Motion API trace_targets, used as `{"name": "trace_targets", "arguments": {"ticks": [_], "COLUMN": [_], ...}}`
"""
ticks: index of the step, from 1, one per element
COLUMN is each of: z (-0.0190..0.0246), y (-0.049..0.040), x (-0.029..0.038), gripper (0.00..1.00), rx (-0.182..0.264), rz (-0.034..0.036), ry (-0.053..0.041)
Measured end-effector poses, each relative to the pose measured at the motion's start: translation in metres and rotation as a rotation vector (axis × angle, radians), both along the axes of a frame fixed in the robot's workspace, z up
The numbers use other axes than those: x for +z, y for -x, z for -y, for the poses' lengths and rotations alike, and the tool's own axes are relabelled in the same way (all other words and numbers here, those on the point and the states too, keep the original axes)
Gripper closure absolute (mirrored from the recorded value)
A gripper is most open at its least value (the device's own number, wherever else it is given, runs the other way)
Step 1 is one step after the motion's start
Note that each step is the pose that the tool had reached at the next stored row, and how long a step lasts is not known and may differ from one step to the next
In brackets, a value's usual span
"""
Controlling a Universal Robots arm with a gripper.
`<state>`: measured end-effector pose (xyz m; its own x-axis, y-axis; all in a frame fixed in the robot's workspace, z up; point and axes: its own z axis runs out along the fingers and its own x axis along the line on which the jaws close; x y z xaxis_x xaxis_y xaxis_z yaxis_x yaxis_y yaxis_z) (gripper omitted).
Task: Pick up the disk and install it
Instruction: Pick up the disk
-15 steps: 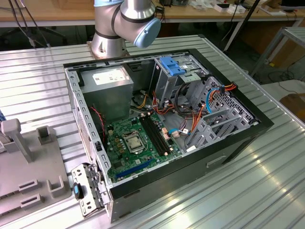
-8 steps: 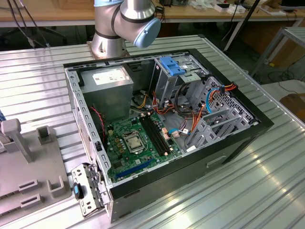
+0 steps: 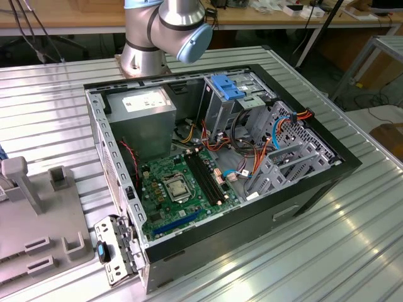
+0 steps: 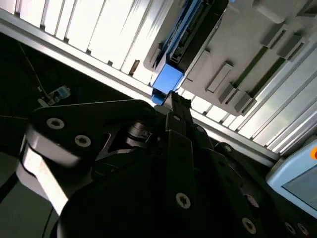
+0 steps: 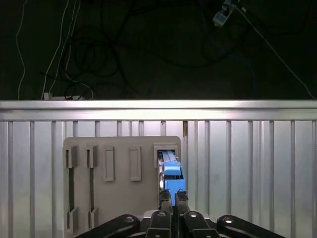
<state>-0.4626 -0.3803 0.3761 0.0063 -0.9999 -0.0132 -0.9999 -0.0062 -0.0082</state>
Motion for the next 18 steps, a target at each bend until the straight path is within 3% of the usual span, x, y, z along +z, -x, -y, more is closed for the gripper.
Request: {"name": "trace_targets", "arguments": {"ticks": [1, 5, 6, 8, 13, 18], "z": [0.0, 0.0, -0.0001, -0.0001, -0.0001, -0.0007], "y": [-0.0004, -0.0041, -0.0047, -0.0051, -0.0051, -0.0049], "x": [-0.0004, -0.0039, -0.0051, -0.0092, -0.0151, -0.0237], "gripper": [0.83, 0.58, 0.58, 0.45, 0.45, 0.45], "rx": [0.006, 0.008, 0.008, 0.008, 0.016, 0.063], "rz": [0.001, 0.0057, 0.0062, 0.0073, 0.0182, 0.0218], "ry": [0.0014, 0.0118, 0.013, 0.0138, 0.015, 0.0147]}}
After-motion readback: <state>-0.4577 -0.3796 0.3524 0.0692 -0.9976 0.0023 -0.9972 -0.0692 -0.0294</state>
